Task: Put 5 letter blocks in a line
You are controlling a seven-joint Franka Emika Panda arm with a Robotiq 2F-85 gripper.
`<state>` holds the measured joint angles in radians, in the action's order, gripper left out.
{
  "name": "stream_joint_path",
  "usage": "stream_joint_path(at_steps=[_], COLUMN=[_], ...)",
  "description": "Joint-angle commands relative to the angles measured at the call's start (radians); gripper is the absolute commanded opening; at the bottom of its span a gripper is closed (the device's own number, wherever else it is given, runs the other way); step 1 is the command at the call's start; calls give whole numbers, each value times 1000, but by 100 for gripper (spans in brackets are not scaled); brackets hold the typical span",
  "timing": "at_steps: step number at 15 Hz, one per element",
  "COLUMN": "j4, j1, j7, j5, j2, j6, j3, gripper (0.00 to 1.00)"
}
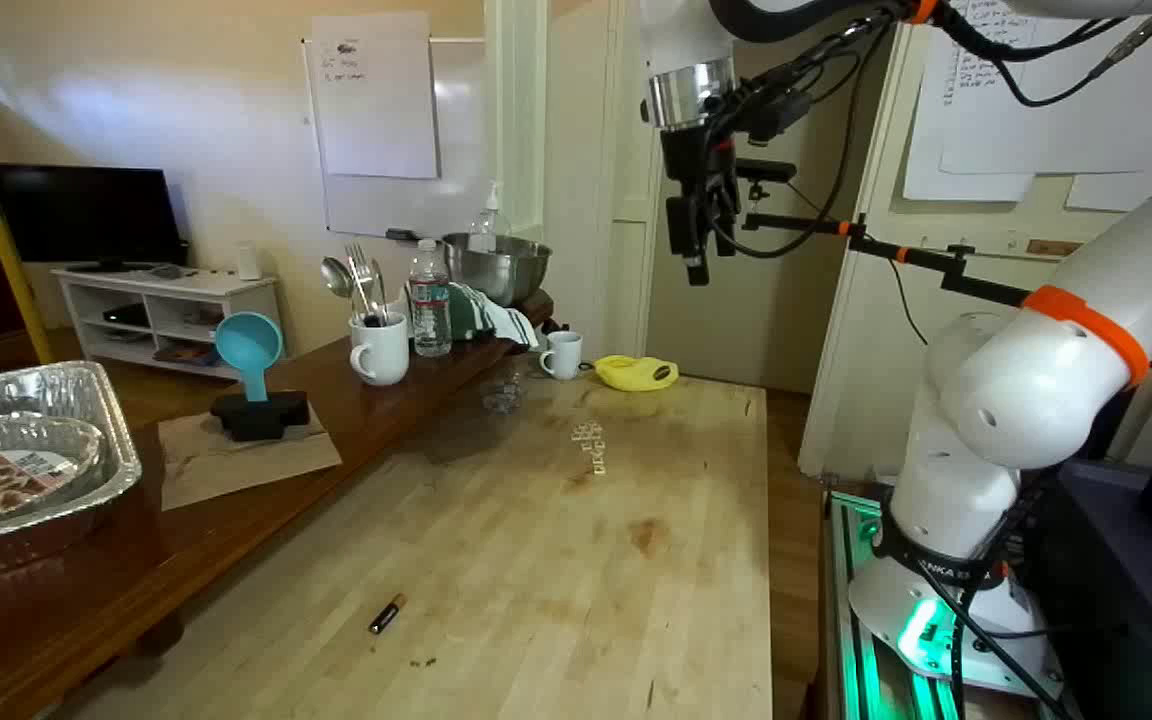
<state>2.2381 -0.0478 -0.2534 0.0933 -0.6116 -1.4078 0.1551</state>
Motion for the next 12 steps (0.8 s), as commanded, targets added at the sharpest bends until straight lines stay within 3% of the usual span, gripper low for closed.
stream_joint_path(at_steps=[1,9,12], j4=[-3,9,53], j1=[20,14,33], j7=[-9,-26,46], j5=[6,2,18], j2=[3,53,83], j6=[3,0,-63], j3=[-14,-13,-31], gripper=[100,100,100])
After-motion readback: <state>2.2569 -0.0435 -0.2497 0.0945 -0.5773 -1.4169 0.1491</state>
